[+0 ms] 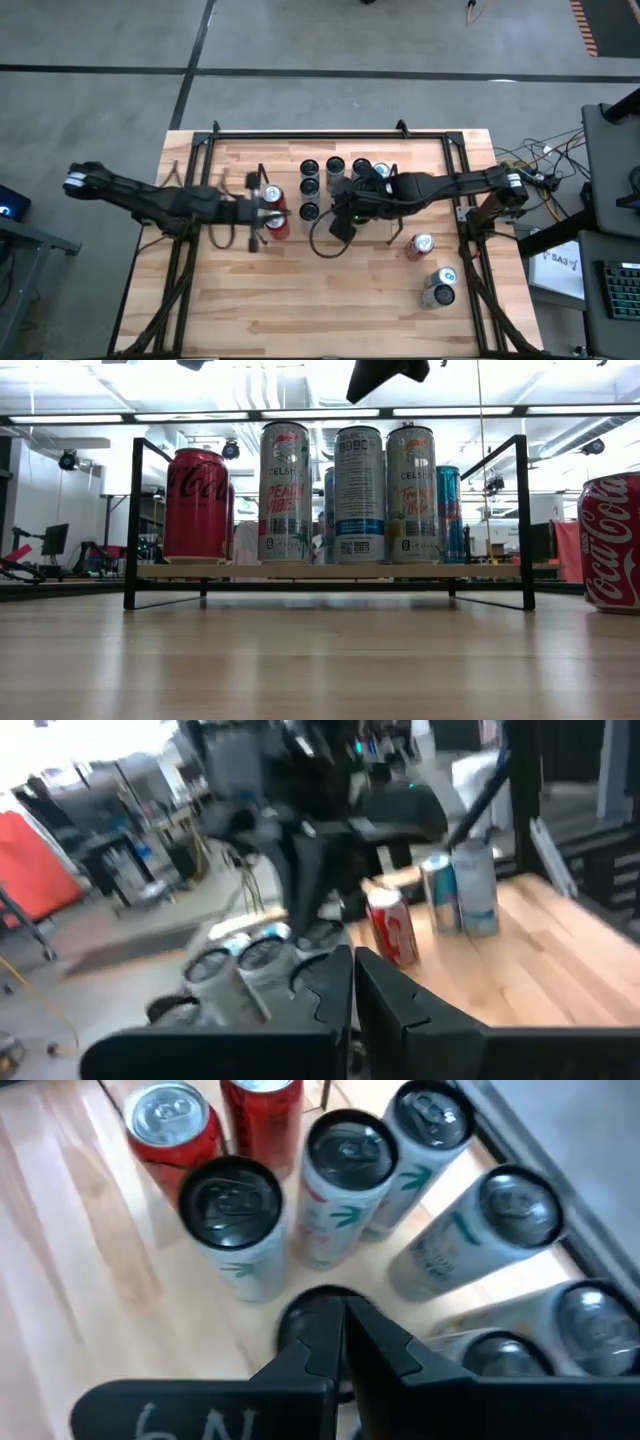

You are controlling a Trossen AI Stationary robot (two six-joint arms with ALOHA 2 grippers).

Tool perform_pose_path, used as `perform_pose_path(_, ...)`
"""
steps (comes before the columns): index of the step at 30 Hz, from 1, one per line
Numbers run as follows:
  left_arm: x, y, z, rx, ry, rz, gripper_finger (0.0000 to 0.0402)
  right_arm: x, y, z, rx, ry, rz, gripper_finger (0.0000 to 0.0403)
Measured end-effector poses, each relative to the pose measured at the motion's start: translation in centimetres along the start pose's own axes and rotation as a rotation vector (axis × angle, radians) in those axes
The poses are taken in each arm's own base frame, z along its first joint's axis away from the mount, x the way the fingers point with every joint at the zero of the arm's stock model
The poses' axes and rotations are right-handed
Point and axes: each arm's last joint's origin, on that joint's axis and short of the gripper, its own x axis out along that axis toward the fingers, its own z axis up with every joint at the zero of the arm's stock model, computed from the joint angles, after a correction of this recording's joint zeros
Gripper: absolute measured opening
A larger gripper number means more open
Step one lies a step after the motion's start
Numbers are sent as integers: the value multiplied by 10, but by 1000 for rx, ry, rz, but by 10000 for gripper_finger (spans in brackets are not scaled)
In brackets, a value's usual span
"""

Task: Place canned beverage on shelf
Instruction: Adjust the white and blue soda cans

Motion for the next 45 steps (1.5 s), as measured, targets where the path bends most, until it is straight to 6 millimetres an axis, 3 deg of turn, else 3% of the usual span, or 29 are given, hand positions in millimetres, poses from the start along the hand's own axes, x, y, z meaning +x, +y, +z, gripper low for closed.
perform_pose_path(12,102,-37,-15,-6,235,-65,0,11,-29,4,-100,80,-76,9)
perform_pose_path(19,137,-46,-22,27,376,61,0,15,-29,1,-127,93,-77,9)
perform_pose_path(24,146,-49,-24,21,402,97,0,19,-28,-2,-128,109,-61,9)
perform_pose_path(45,145,-50,-24,11,411,99,0,44,-25,1,-138,134,-37,9)
